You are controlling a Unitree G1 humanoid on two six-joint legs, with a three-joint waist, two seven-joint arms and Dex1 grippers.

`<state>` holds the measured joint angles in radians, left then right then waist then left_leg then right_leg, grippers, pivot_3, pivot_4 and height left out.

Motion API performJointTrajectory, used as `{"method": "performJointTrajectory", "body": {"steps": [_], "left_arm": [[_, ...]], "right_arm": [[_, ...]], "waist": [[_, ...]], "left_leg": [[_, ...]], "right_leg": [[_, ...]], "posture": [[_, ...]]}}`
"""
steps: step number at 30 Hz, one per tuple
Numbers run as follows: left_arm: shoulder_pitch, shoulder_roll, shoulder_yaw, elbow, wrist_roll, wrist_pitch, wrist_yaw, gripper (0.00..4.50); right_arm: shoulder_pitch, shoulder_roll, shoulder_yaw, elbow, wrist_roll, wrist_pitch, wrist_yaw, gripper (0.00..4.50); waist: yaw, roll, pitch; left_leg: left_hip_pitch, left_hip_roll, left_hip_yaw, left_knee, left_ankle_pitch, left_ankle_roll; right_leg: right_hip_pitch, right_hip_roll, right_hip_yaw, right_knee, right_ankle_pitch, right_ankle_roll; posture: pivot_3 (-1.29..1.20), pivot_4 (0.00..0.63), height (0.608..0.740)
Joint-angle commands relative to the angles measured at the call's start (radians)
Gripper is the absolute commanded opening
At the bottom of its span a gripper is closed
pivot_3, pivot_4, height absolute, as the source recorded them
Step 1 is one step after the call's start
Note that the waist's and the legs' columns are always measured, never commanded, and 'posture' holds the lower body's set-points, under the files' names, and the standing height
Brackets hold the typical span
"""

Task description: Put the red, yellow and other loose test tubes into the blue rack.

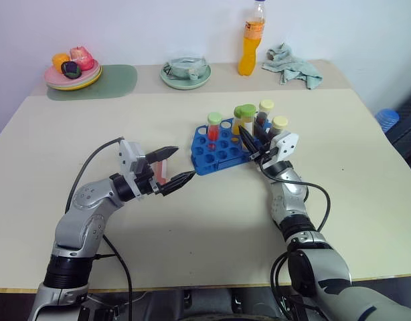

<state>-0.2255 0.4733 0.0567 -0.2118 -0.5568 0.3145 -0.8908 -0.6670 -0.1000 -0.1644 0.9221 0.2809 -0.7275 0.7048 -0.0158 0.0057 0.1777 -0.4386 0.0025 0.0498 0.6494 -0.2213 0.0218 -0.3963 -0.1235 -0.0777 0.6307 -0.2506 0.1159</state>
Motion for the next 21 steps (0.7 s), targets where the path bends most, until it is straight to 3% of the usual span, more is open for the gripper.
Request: {"method": "performJointTrajectory", "body": {"steps": [1, 9, 15, 21], "left_arm": [[-0.006, 0.017, 0.025, -0.038, -0.015, -0.005, -0.003, 4.5], [-0.009, 0.033, 0.027, -0.054, -0.025, 0.013, 0.005, 4.5], [-0.003, 0.032, 0.027, -0.064, -0.026, 0.017, 0.018, 4.5], [-0.009, 0.027, 0.02, -0.061, -0.02, 0.013, 0.032, 4.5]], "right_arm": [[-0.007, 0.013, -0.017, 0.048, 0.002, -0.009, -0.016, 0.78], [-0.04, 0.02, -0.038, 0.117, 0.006, -0.017, -0.058, 0.78], [0.001, 0.045, -0.06, 0.078, 0.068, -0.026, 0.043, 0.78], [0.033, 0.046, -0.048, 0.036, 0.033, -0.05, 0.025, 3.75]], "waist": [[-0.001, 0.0, 0.0], [-0.003, 0.0, 0.0], [-0.003, 0.0, 0.0], [0.0, -0.001, -0.001]], "left_leg": [[0.0, 0.0, 0.0, 0.0, 0.0, 0.0], [0.004, 0.003, 0.0, 0.0, 0.001, -0.001], [0.005, 0.004, 0.001, -0.001, 0.001, -0.002], [0.005, 0.005, 0.001, -0.002, 0.001, -0.002]], "right_leg": [[0.0, 0.0, 0.0, 0.0, 0.0, 0.0], [0.003, 0.002, 0.0, 0.0, 0.001, -0.002], [0.004, 0.003, 0.001, 0.0, 0.001, -0.003], [0.004, 0.004, 0.001, -0.001, 0.001, -0.004]], "posture": [[0.0, 0.15, 0.74], [0.0, 0.15, 0.74], [0.0, 0.15, 0.74], [0.0, 0.15, 0.74]]}}
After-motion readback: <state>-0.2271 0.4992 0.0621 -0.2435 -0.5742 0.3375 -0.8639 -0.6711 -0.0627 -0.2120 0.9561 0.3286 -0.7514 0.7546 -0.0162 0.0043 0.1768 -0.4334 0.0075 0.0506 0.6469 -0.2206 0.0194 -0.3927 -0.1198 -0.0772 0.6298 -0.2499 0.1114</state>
